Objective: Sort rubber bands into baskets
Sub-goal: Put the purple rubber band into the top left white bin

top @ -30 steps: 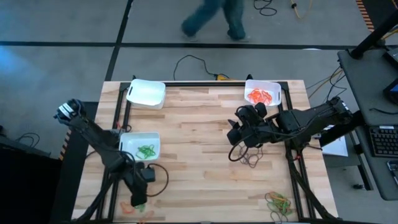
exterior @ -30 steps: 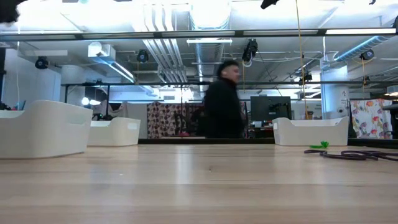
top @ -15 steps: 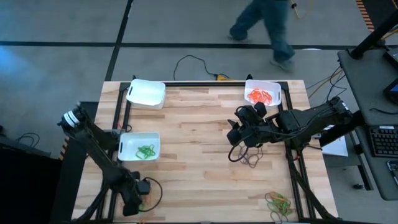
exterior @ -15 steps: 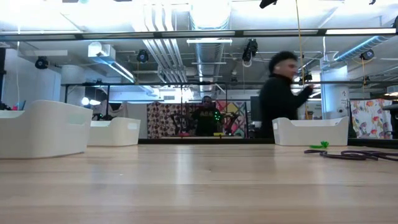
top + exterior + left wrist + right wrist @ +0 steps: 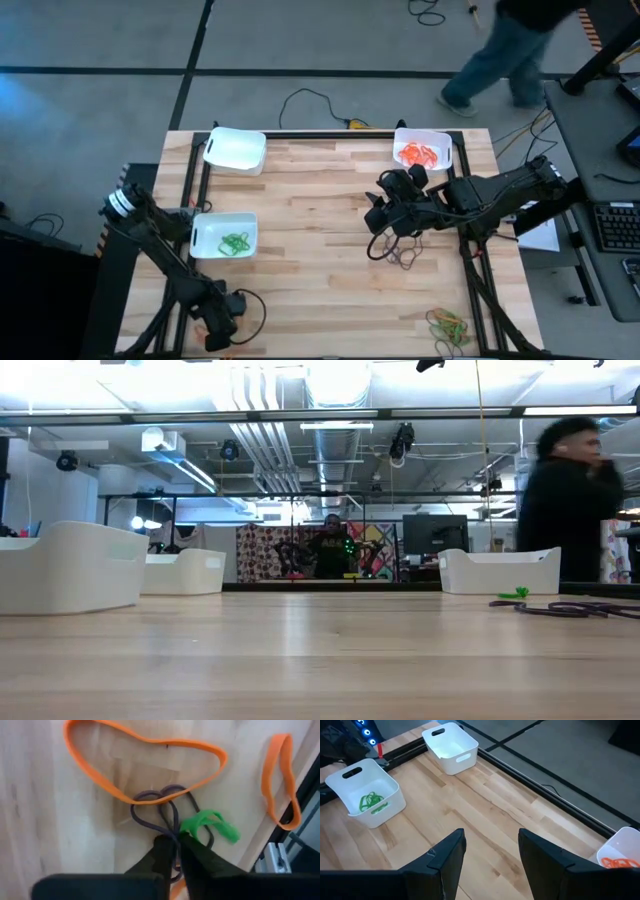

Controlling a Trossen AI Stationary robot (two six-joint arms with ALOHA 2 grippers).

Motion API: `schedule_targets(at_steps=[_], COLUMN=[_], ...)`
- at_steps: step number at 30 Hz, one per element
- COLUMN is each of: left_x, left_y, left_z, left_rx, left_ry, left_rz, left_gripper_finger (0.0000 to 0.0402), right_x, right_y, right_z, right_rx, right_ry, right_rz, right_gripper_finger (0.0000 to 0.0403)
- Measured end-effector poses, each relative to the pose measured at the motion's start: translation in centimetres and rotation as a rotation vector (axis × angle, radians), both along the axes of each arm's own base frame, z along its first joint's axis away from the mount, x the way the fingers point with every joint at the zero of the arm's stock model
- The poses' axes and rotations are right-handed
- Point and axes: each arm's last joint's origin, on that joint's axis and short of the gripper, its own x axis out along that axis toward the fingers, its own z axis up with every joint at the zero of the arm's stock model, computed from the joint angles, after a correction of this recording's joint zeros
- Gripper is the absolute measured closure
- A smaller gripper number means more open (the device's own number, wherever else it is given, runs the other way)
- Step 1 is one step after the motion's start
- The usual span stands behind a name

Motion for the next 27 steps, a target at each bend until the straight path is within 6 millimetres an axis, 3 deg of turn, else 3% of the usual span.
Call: schedule_targets(at_steps=[7, 13, 18, 27], left_x=[0.4, 1.5, 3.6, 8.1], left_y=[0.7, 2.4, 4.8, 10.5], left_z=[0.6, 3.7, 6.7, 9.7], left_rx=[-0.006, -0.013, -0.013, 0.084], left_ry=[-0.004, -0.138, -0.317, -0.538], left_rz=[0.034, 0.06, 0.082, 0.038], left_gripper_finger=[0.04, 0.0401, 0.0401, 0.0401], right_x=[0.0, 0.0, 0.1, 0.2], right_y=[0.0, 0.0, 0.0, -0.1], right_z=[0.0, 0.0, 0.1, 0.2], right_rx=[-0.002, -0.002, 0.0, -0.011], right_ry=[-0.002, -0.002, -0.009, -0.033], right_rz=[-0.001, -0.001, -0.001, -0.018], right_gripper_finger=[0.0225, 0.0225, 0.0225, 0.0225])
